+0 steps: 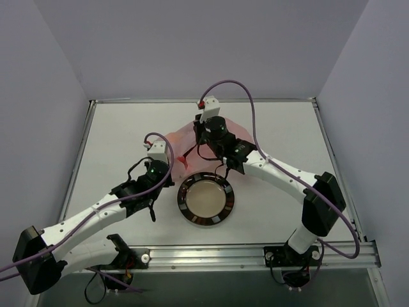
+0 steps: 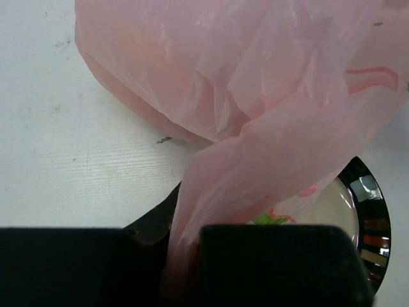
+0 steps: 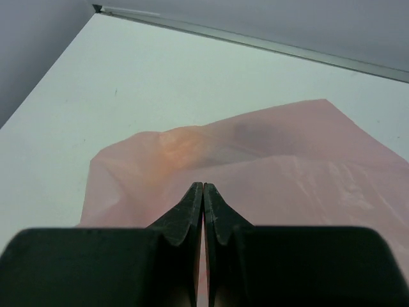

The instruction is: Take the fake fruits out of the plastic bag

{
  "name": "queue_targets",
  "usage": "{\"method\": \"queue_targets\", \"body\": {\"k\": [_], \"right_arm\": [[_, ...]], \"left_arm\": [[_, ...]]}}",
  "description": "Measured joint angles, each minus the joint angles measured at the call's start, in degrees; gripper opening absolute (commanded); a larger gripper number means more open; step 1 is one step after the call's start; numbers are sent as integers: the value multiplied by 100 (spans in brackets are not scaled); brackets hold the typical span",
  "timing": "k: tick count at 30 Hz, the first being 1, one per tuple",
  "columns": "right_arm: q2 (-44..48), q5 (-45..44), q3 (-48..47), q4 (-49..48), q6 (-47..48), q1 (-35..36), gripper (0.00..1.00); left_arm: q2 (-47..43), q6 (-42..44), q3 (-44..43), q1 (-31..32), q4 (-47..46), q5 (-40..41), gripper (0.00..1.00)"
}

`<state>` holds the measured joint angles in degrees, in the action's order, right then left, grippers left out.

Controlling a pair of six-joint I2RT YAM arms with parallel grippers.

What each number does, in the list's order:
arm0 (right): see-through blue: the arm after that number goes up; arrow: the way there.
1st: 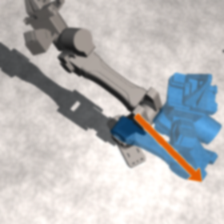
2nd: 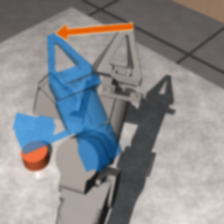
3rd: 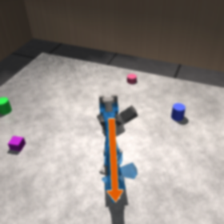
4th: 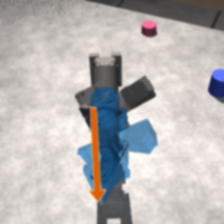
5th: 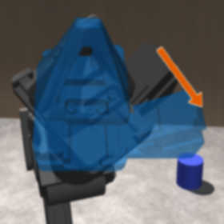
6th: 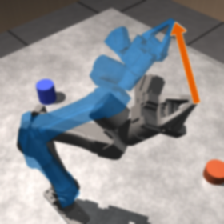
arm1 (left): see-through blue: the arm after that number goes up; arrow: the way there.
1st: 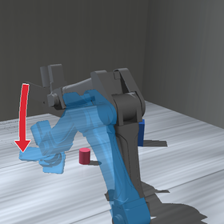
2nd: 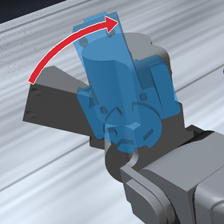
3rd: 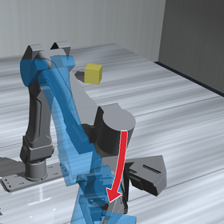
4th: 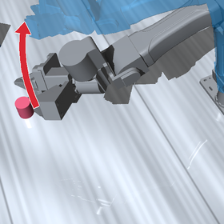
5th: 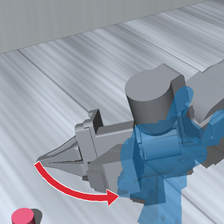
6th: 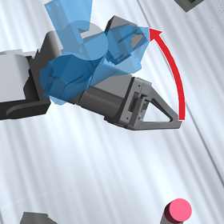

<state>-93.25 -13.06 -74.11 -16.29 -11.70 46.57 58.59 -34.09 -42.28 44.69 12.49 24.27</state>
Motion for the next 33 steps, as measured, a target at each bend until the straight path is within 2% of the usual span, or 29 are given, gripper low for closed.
{"method": "queue_targets", "body": {"k": [3, 9, 12, 18, 26, 33], "right_arm": [[-22, 140, 120, -39, -109, 81, 0], [236, 345, 1735, -459, -476, 597, 0], [446, 374, 2149, -549, -562, 774, 0], [876, 223, 2192, -1003, -603, 870, 0], [1491, 168, 2197, -1082, -540, 1394, 0], [940, 291, 2120, -1189, -649, 1464, 0]], "left_arm": [[-39, -22, 0, 0, 42, 28, 2], [-339, -87, 103, 0, 109, 87, 2], [-334, -96, 107, 0, 101, 85, 2], [-323, -105, 107, 0, 101, 85, 2], [-326, -103, 107, 0, 98, 85, 2], [-352, -98, 107, 0, 103, 81, 2]]}}
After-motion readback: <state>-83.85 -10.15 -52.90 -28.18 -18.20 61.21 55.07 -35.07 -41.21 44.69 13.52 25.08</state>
